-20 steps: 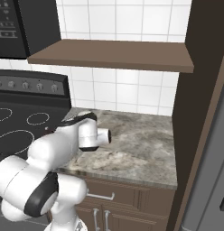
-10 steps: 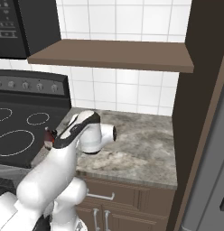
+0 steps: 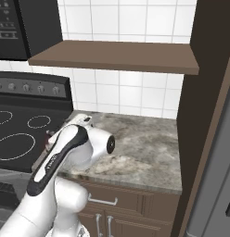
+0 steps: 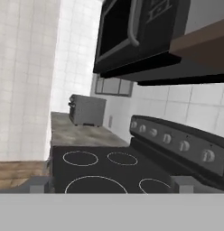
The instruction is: Take 2 condiments from the cabinet and move them on the counter near the stove.Make sure the condiments are lined up with each other, next to each other.
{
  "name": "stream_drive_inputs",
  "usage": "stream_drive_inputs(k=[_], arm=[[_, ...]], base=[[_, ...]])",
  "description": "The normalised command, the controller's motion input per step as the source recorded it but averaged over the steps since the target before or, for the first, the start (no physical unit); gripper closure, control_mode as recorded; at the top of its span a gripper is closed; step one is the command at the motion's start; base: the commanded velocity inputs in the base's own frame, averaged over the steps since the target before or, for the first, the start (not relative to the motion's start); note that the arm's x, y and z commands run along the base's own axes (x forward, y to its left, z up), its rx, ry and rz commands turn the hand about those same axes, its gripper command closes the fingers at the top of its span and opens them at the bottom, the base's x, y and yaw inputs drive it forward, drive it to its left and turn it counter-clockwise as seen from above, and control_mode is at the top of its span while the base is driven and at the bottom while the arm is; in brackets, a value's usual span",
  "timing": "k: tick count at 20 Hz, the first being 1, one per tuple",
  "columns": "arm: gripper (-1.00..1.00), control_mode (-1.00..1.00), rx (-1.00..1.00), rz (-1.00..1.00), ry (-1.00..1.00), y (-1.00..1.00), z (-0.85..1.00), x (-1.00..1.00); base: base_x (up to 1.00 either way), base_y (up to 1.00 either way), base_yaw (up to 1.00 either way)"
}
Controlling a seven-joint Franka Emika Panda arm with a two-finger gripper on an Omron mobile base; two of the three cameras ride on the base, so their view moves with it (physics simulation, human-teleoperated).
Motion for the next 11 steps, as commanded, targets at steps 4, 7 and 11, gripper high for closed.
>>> stream_drive_inputs(k=[4, 7, 11], arm=[[-1.0, -1.0, 0.01, -0.34, 0.36, 0.0, 0.79, -0.19], [-1.0, -1.0, 0.0, -0.29, 0.41, 0.0, 0.8, -0.18], [-1.0, -1.0, -0.01, -0.24, 0.35, 0.0, 0.63, -0.3]], base=[[0.0, 0.0, 0.0], [0.0, 0.0, 0.0], [0.0, 0.0, 0.0]])
